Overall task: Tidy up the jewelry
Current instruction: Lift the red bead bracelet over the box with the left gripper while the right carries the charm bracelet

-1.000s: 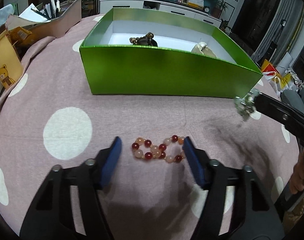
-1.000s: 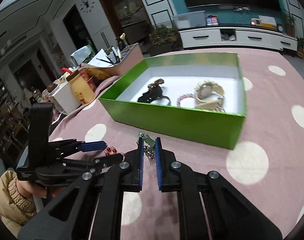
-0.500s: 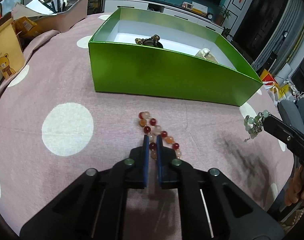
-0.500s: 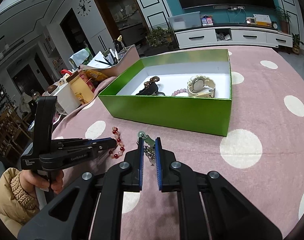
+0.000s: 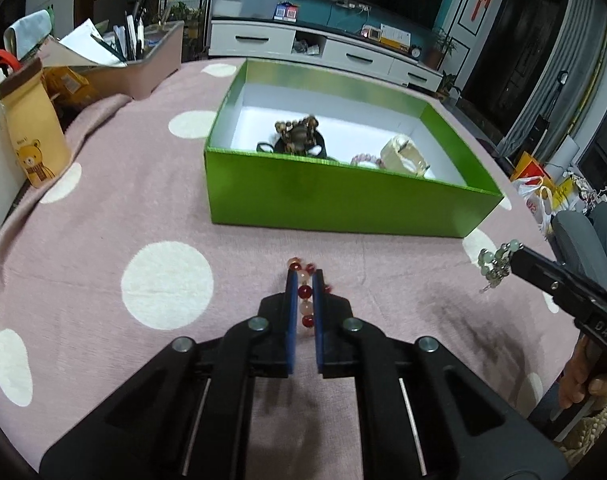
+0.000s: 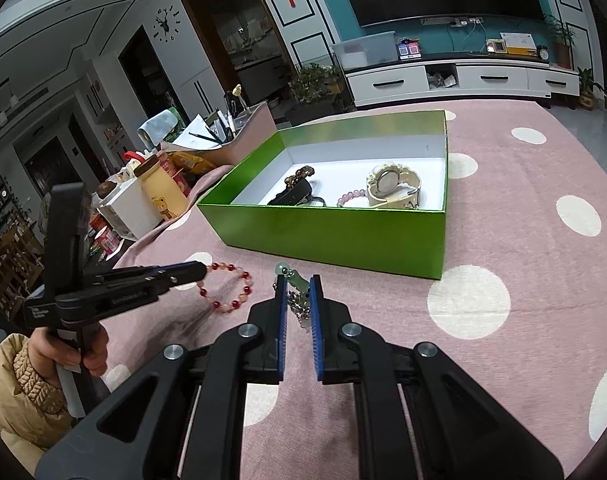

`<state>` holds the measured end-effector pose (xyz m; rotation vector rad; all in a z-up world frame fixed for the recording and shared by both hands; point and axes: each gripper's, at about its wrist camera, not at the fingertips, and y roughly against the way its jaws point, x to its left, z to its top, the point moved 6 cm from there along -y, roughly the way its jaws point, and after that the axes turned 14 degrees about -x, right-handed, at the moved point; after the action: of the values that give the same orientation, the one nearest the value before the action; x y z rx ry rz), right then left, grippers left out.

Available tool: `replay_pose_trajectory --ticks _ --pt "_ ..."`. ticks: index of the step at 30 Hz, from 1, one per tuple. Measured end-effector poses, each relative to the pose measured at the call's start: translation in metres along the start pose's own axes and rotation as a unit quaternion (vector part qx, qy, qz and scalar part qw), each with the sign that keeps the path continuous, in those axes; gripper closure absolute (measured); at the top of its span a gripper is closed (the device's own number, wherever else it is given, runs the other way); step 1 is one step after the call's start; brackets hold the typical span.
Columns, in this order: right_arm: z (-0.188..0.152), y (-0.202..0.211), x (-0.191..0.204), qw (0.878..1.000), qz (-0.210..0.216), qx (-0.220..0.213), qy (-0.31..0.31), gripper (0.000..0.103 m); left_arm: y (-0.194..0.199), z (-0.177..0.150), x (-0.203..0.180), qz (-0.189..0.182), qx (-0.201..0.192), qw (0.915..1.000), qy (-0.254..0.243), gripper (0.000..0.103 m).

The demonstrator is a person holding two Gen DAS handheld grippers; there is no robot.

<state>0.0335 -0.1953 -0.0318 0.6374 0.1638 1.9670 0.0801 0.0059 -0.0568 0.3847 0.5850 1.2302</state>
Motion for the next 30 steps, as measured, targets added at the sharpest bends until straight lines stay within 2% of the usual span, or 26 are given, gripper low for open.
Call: replay_pose_trajectory --ticks 8,16,30 --pt "-0.001 0.000 0.000 1.000 -0.003 0.002 -0.003 0.093 0.003 0.003 0.005 0.003 0.001 1.0000 0.001 0.097" --pt "0.010 0.005 -0.002 1.000 -0.004 -0.014 -0.005 0.092 0.019 0.028 0.000 -0.002 -0.025 0.9996 -0.013 0.097" --pt "0.050 0.014 -0.006 0.999 -0.012 -0.048 -0.003 0.092 0.032 0.072 -0.004 0.000 -0.054 0.9978 -0.037 0.097"
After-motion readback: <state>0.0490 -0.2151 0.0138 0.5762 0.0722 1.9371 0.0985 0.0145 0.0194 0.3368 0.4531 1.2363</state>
